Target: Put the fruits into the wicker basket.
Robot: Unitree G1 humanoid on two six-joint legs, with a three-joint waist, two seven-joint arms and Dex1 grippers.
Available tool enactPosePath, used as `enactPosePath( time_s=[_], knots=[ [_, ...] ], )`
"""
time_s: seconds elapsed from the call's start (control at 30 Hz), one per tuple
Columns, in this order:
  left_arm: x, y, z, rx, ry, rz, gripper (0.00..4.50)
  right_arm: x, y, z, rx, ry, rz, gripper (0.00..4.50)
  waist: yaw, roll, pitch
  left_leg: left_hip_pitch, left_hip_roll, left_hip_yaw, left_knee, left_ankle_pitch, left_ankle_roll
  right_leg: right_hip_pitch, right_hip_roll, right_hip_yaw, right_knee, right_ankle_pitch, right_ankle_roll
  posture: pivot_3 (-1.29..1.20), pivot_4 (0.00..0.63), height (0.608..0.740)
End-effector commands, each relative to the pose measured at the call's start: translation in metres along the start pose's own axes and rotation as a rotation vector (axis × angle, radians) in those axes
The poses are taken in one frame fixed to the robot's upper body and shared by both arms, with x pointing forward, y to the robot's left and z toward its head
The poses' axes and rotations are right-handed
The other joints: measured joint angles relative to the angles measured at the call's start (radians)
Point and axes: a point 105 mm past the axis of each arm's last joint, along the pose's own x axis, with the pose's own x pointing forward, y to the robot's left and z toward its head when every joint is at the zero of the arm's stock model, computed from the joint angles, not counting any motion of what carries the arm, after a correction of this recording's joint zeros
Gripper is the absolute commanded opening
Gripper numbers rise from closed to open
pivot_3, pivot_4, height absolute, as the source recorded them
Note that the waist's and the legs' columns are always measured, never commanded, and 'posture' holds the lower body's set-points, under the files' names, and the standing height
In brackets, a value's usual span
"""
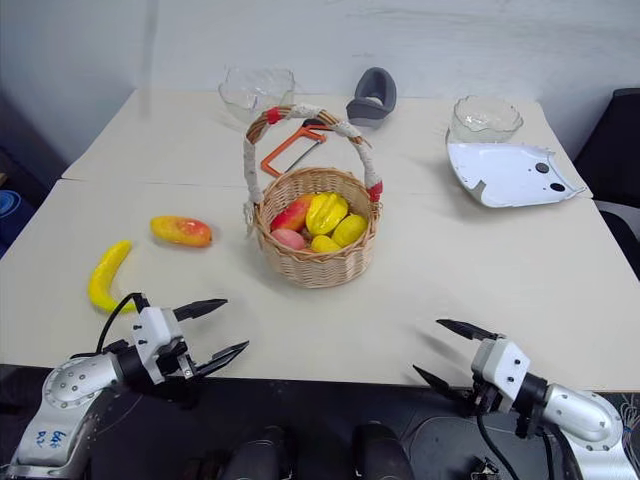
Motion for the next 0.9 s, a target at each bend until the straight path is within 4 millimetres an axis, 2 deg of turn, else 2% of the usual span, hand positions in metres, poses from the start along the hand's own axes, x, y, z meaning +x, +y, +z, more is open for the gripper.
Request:
enactPosePath(
  time_s=[0.03, 0.17, 0.2, 0.27, 0.37, 0.43, 0.47, 0.53, 0.63, 0.73, 0.8, 0.9],
  knots=[
    [-0.002, 0.000, 0.012, 0.030, -0.033, 0.006, 4.50, 0.005, -0.011, 0.010, -0.034, -0.051, -0.041, 4.49, 0.000, 0.000, 0.000, 0.000, 0.000, 0.000, 0.000, 0.000, 0.000, 0.000, 0.000, 0.000, 0.000, 0.000, 0.000, 0.00, 0.150, 0.740],
    [-0.009, -0.001, 0.011, -0.005, -0.038, 0.019, 4.50, 0.009, -0.012, 0.012, -0.019, -0.084, -0.020, 4.49, 0.001, 0.000, 0.000, 0.001, 0.001, 0.001, 0.000, -0.001, -0.001, 0.000, 0.001, 0.001, 0.000, 0.000, -0.001, 0.00, 0.150, 0.740],
    [-0.011, -0.001, 0.009, -0.039, -0.027, 0.020, 4.50, 0.012, -0.008, 0.014, 0.033, -0.109, 0.030, 4.49, 0.001, 0.000, 0.000, 0.001, 0.001, 0.001, 0.000, -0.001, -0.001, 0.000, 0.001, 0.001, 0.000, -0.001, -0.001, 0.00, 0.150, 0.740],
    [-0.017, -0.002, 0.006, -0.155, -0.005, 0.012, 4.50, 0.016, -0.004, 0.024, 0.121, -0.178, 0.096, 4.49, 0.000, 0.000, 0.000, 0.001, 0.002, 0.001, 0.000, -0.002, -0.001, 0.000, 0.001, 0.001, -0.001, -0.001, -0.001, 0.00, 0.150, 0.740],
    [-0.029, 0.007, 0.009, -0.172, -0.019, 0.086, 4.50, 0.030, -0.009, 0.045, 0.045, -0.279, 0.085, 4.49, -0.002, 0.000, 0.000, 0.001, 0.002, 0.001, 0.000, -0.002, -0.001, 0.000, 0.001, 0.001, 0.000, -0.001, -0.001, 0.00, 0.150, 0.740],
    [-0.060, 0.023, 0.001, -0.201, -0.009, 0.274, 4.50, 0.048, -0.002, 0.072, -0.011, -0.391, 0.127, 4.49, -0.015, -0.001, 0.000, 0.002, 0.003, 0.002, 0.000, -0.002, -0.001, 0.000, 0.002, 0.002, 0.000, -0.001, -0.002, 0.00, 0.150, 0.740],
    [-0.071, 0.027, -0.002, -0.219, -0.005, 0.334, 4.50, 0.053, 0.000, 0.080, -0.023, -0.422, 0.140, 4.49, -0.021, -0.001, 0.000, 0.002, 0.004, 0.002, 0.000, -0.002, -0.002, 0.000, 0.002, 0.001, 0.000, -0.001, -0.003, 0.00, 0.150, 0.740],
    [-0.105, 0.040, -0.008, -0.330, -0.066, 0.561, 4.50, 0.061, 0.004, 0.094, -0.049, -0.486, 0.158, 4.49, -0.025, -0.001, 0.000, 0.002, 0.005, 0.002, -0.001, -0.003, -0.003, -0.001, 0.002, 0.001, 0.000, -0.002, -0.004, 0.00, 0.150, 0.740],
    [-0.157, 0.032, -0.031, -0.466, -0.045, 0.803, 4.50, 0.069, 0.011, 0.115, -0.066, -0.608, 0.183, 4.49, -0.025, -0.002, 0.000, 0.002, 0.005, 0.001, -0.002, -0.004, -0.004, -0.001, 0.003, 0.001, 0.000, -0.004, -0.003, 0.00, 0.150, 0.740],
    [-0.217, 0.032, -0.058, -0.577, -0.031, 1.138, 4.50, 0.072, 0.009, 0.133, -0.038, -0.715, 0.183, 4.49, -0.024, -0.003, 0.000, 0.001, 0.005, 0.002, 0.001, -0.008, -0.002, -0.001, 0.002, 0.001, -0.001, -0.004, -0.002, 0.00, 0.150, 0.740],
    [-0.232, 0.031, -0.065, -0.613, -0.027, 1.215, 4.50, 0.073, 0.004, 0.138, -0.015, -0.734, 0.170, 4.49, -0.020, -0.006, 0.000, 0.001, 0.005, 0.001, 0.002, -0.009, -0.001, -0.001, 0.002, 0.001, -0.001, -0.004, -0.002, 0.00, 0.150, 0.740],
    [-0.235, 0.035, -0.060, -0.696, -0.104, 1.206, 4.50, 0.076, 0.005, 0.141, -0.045, -0.737, 0.212, 4.49, -0.009, -0.009, -0.001, 0.001, 0.004, 0.001, 0.004, -0.012, -0.006, 0.000, 0.001, 0.001, -0.001, -0.004, -0.002, 0.00, 0.150, 0.740]
  ],
)
